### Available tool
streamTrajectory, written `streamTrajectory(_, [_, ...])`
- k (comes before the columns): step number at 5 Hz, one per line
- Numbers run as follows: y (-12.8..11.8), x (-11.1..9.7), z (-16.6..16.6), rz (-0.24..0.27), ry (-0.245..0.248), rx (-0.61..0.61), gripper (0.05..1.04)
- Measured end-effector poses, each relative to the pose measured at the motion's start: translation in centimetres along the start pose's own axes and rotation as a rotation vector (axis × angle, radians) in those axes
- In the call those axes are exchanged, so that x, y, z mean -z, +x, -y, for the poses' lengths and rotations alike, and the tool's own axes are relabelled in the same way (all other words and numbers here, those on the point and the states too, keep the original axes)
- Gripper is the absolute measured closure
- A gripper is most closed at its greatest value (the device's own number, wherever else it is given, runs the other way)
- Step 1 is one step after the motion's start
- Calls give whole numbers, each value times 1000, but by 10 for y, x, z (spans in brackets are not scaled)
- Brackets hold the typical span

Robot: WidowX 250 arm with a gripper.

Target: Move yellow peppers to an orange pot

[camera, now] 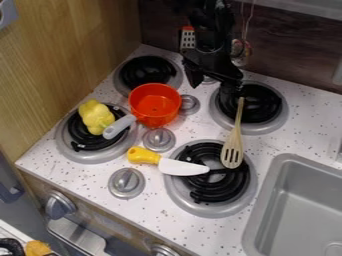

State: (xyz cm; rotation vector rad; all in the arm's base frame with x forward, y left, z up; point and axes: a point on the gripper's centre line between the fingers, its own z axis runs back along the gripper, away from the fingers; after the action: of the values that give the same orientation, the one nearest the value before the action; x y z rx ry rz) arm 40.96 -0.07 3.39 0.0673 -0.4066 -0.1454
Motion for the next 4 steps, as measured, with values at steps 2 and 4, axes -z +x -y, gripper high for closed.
streamTrajectory(2, [-17, 13, -5, -79, 12, -124, 82])
streamTrajectory(4, [-27, -13, -32, -146, 162, -335, 82])
